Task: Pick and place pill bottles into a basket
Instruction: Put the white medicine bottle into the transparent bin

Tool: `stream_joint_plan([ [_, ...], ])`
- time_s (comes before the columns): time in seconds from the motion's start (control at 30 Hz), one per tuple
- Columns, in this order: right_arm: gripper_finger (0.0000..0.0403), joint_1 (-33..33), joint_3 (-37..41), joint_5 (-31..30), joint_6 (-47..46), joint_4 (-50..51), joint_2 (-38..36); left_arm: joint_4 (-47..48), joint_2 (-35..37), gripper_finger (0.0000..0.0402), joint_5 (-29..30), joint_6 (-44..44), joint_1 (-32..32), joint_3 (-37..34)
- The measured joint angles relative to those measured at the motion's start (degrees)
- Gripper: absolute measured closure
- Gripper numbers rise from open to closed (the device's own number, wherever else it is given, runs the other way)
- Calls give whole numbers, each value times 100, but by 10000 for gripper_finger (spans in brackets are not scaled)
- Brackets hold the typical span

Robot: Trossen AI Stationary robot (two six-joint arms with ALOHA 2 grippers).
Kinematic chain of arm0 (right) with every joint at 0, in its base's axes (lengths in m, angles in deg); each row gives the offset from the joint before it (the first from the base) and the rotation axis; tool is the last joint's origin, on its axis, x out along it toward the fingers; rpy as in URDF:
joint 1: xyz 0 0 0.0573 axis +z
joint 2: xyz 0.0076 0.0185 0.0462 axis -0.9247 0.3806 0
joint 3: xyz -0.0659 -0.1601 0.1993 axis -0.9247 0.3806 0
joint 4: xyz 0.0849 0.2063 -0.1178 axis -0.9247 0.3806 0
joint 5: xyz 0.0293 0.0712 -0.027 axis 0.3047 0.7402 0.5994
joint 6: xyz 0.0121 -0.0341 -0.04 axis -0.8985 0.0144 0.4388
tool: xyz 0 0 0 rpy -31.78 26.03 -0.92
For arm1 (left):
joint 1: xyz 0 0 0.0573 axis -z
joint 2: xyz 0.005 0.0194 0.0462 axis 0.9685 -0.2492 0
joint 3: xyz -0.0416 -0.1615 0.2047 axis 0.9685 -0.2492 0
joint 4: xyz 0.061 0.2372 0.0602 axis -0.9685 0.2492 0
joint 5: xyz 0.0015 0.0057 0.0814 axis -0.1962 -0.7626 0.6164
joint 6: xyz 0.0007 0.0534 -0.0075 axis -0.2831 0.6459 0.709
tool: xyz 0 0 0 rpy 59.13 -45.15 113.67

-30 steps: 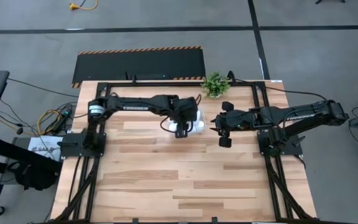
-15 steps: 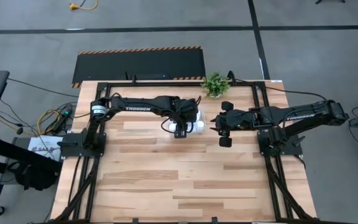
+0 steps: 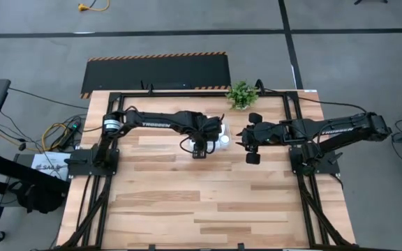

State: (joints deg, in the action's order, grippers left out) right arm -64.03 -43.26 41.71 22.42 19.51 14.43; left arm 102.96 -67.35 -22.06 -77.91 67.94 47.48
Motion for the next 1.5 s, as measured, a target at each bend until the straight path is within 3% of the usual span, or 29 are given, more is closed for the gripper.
stream_joint_plan([
  [1.23,272,0,0,0,-2,-4,0,200,-109,246,106,-203,-1,-8],
  [1.5,272,0,0,0,-2,-4,0,190,-109,215,-120,-280,-1,-8],
])
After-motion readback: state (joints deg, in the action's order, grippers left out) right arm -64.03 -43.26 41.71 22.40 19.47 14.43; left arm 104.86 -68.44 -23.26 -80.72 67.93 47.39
